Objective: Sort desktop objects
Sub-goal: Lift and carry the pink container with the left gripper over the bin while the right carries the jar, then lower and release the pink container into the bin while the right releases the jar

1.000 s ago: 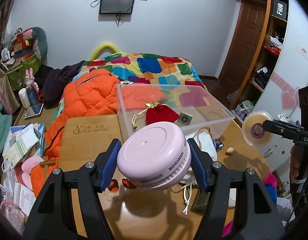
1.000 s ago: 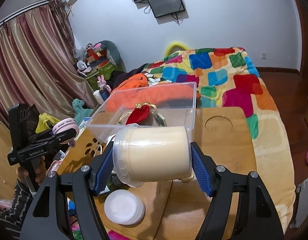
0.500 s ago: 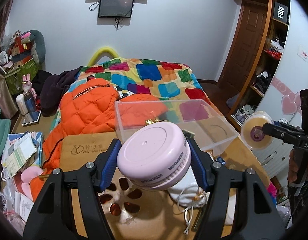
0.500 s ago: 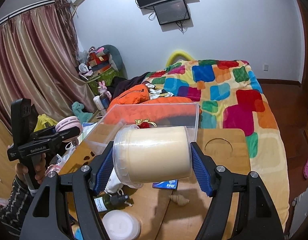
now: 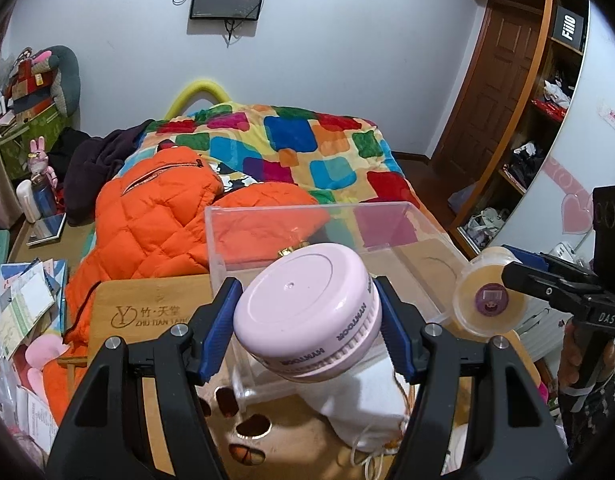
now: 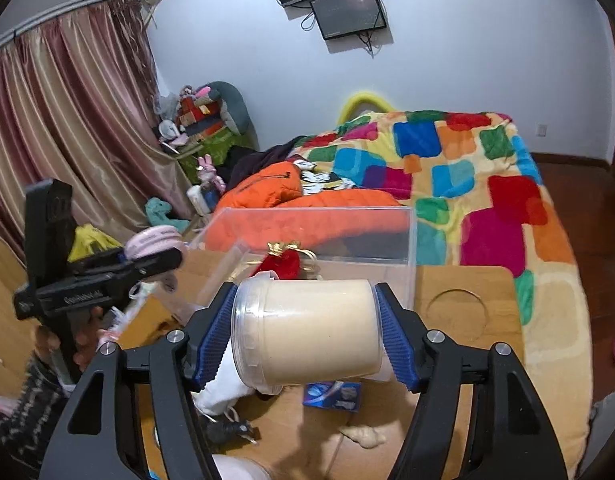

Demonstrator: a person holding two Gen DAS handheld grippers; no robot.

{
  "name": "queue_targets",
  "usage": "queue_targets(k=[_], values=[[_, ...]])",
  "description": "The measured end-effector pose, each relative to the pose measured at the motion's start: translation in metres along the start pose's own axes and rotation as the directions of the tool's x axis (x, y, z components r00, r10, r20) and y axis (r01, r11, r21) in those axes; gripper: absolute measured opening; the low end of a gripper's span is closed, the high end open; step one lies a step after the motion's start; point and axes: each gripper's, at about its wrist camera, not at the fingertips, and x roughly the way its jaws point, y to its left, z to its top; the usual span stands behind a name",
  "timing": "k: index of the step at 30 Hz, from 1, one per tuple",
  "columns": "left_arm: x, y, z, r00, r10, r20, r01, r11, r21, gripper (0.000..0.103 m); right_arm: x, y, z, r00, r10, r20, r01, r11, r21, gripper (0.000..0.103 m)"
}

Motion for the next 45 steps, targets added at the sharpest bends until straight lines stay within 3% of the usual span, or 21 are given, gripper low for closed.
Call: queue_targets(k=[14, 24, 30, 45], values=[[0.04, -0.001, -0.004, 0.998, 0.024, -0.052, -0.023, 1.0, 0.019, 0.065, 0.03, -0.012, 0.015, 1.0, 0.017, 0.013, -0.018, 0.998, 0.054, 0.064], [0.053, -0.011, -0.007, 0.998, 0.034, -0.053, -0.03, 0.997, 0.077, 0.065, 0.054, -0.015, 0.008, 0.999, -0.011, -0.031, 0.013, 0.999, 0.051, 0.064], [0.06, -0.019, -0.011, 0.997, 0.034, -0.065, -0.026, 0.993, 0.116, 0.065, 0.066, -0.011, -0.001, 0.998, -0.033, -0.061, 0.034, 0.999, 0.02, 0.064], [0.058, -0.018, -0.014, 0.998, 0.05, -0.047, -0.044, 0.993, 0.108, 0.067, 0.078, 0.008, -0.011, 0.989, -0.117, -0.095, 0.107, 0.989, -0.1, 0.065]])
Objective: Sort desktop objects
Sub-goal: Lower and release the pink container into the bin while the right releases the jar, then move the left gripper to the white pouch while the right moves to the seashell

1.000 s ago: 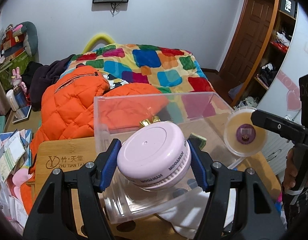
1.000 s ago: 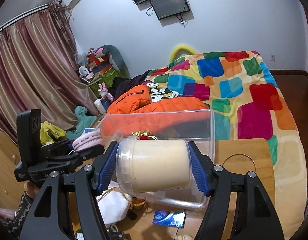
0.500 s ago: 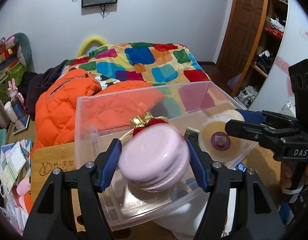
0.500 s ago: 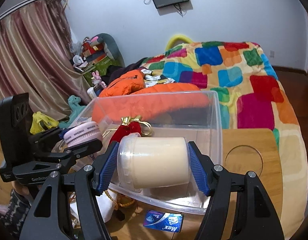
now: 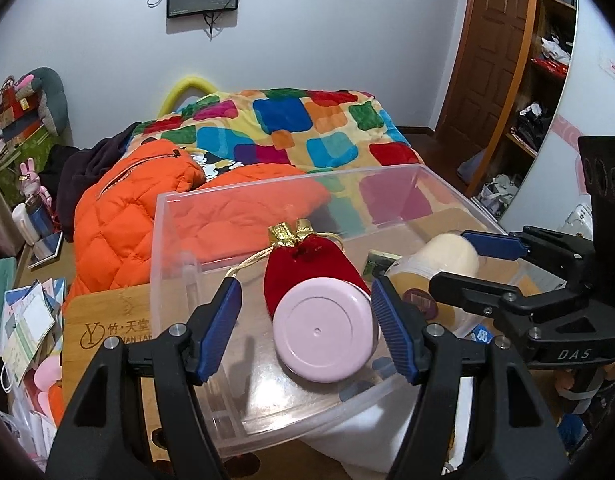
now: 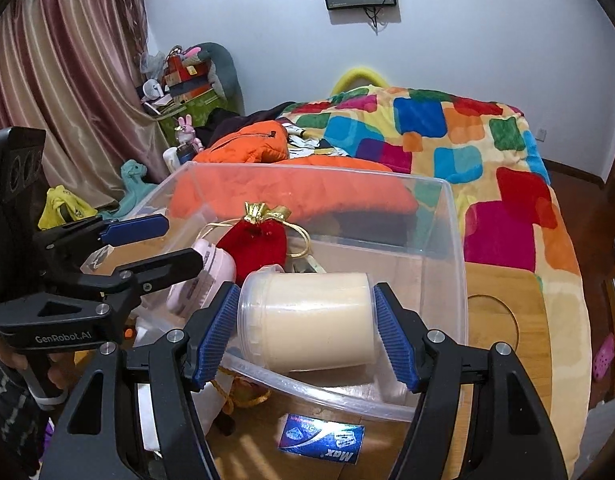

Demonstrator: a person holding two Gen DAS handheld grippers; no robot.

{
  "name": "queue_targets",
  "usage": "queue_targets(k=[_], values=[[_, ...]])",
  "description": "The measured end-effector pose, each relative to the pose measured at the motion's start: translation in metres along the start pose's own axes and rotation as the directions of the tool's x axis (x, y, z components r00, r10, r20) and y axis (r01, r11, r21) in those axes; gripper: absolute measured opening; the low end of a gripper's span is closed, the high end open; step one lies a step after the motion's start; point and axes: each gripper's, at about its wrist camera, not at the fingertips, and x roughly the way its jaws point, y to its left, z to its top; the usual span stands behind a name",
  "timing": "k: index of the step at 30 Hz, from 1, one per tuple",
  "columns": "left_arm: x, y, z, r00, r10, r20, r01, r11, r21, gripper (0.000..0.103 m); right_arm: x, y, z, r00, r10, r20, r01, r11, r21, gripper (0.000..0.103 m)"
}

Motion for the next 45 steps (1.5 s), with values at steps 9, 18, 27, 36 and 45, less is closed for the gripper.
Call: queue_targets(k=[9, 18, 27, 36, 45], values=[[-0.015, 0.001, -0.003, 1.0, 0.008, 0.018, -0.008, 1.0, -0.012, 0.074, -0.004, -0.001, 0.003, 0.999, -0.021, -0.032, 0.022, 0.999, 0.035, 0.071], [-0.037, 0.004, -0.006, 0.998, 0.036, 0.045, -0.034, 0.999, -0.031, 0.082, -0.022, -0.001, -0.001, 1.0, 0.006, -0.013, -0.005, 0.998, 0.068, 0.077], [-0.058, 0.003, -0.013, 0.997, 0.049, 0.064, -0.047, 0.998, -0.044, 0.093, -0.046, 0.009, -0.003, 0.997, -0.071, 0.032, 0.07, 0.997, 0.033, 0.081], [-0.069, 0.004, -0.027, 0.999, 0.024, 0.046, -0.02, 0.995, -0.098, 0.094, -0.077, 0.011, -0.01, 0.984, -0.149, 0.096, 0.15, 0.989, -0.003, 0.084], [-0.068, -0.019, -0.04, 1.0, 0.02, 0.021, -0.018, 0.997, -0.077, 0.095, -0.086, 0.0, -0.03, 0.982, -0.168, 0.086, 0.171, 0.985, -0.031, 0.084]])
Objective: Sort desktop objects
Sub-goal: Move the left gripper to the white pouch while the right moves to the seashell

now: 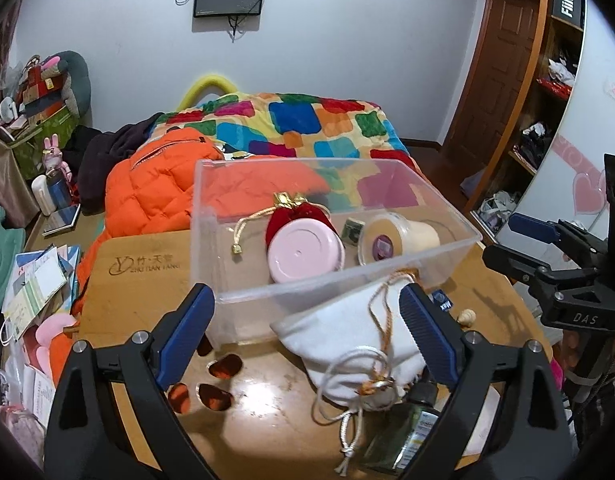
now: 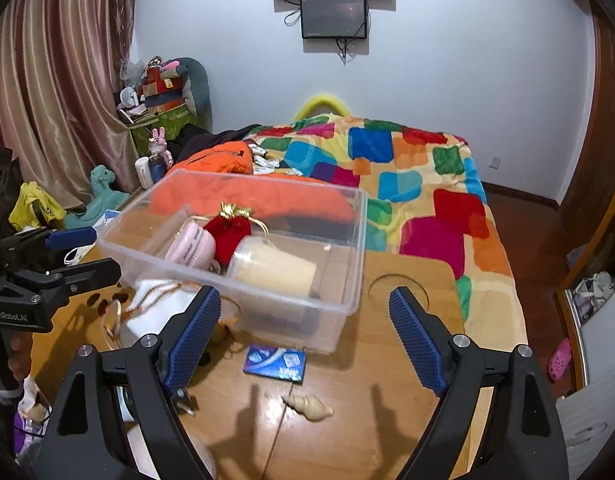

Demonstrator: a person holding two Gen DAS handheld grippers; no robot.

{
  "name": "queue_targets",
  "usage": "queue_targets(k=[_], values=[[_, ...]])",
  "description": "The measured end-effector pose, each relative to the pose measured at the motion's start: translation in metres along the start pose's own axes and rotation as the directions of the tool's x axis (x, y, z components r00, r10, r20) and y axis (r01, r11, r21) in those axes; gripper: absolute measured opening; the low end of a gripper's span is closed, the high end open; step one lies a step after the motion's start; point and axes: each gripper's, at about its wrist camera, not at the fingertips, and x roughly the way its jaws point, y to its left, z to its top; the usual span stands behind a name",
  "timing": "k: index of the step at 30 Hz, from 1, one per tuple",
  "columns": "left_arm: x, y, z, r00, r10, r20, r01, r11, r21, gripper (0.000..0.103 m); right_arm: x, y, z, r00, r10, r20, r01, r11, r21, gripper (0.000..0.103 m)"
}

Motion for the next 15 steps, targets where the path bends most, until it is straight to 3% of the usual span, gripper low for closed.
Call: queue_targets(k=[15], values=[[0.028, -0.021, -0.022, 0.995, -0.021, -0.098, 0.021, 1.0, 0.007, 0.095, 0.009, -0.02, -0.04, 0.996, 0.06, -0.067, -0.059, 0.998, 0.03, 0.084]])
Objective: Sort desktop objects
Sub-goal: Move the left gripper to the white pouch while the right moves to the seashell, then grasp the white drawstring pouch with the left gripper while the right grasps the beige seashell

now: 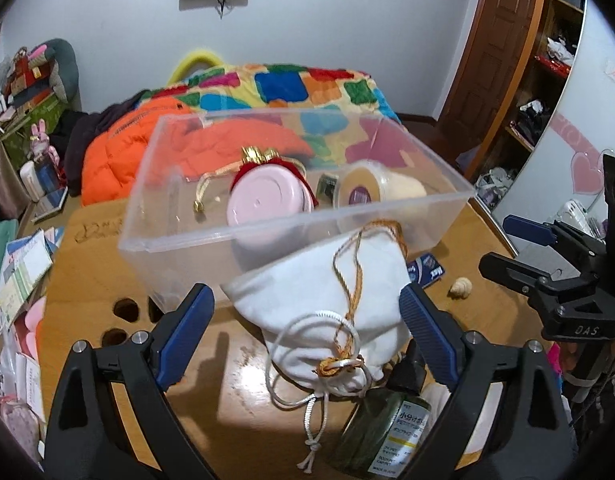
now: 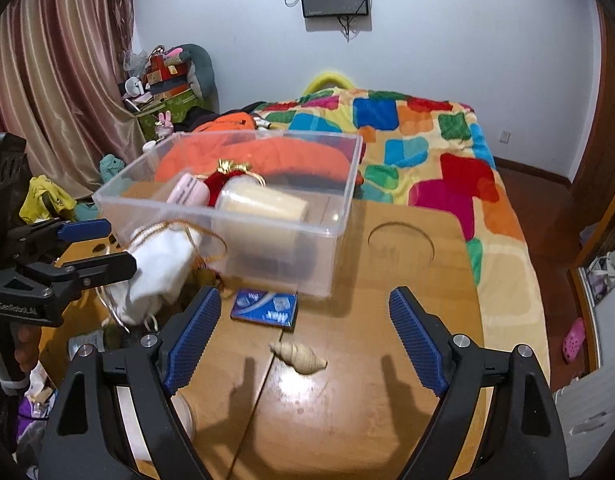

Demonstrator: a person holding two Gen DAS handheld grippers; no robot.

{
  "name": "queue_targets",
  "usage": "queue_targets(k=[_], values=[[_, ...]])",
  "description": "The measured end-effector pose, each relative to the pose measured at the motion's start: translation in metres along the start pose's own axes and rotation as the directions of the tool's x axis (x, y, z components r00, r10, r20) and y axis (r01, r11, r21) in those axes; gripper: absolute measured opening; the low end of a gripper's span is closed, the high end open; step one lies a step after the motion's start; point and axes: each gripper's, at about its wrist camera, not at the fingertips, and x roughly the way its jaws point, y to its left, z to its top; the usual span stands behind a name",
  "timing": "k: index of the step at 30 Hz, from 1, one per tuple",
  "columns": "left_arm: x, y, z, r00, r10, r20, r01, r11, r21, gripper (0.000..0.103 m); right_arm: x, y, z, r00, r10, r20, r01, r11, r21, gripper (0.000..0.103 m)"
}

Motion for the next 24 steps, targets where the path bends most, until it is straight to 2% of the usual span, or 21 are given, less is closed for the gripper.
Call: queue_targets(k=[10, 12, 17, 24], values=[[0.013, -0.013, -0.01, 0.998, -0.048, -0.049, 0.05, 0.998, 0.027, 0.095, 0.014, -0.012, -0.027, 0.997, 0.043, -0.068, -0.042, 0.999, 0.013, 0.082], [0.014, -0.015, -0.012, 0.998, -0.044, -0.053, 0.046, 0.998, 0.041, 0.095, 0.016, -0.014, -0.03, 0.996, 0.042, -0.076, -0.041, 0.999, 0.007, 0.079], [0.024, -0.015, -0.01, 0.996, -0.033, -0.082, 0.035, 0.999, 0.026, 0.095, 0.025, -0.018, -0.035, 0.989, 0.086, -0.12, -0.083, 0.996, 0.03, 0.06], [0.031, -0.016, -0.013, 0.996, -0.03, -0.088, 0.032, 0.999, 0.015, 0.095, 0.031, -0.012, -0.035, 0.989, 0.08, -0.125, -0.079, 0.997, 0.018, 0.058]])
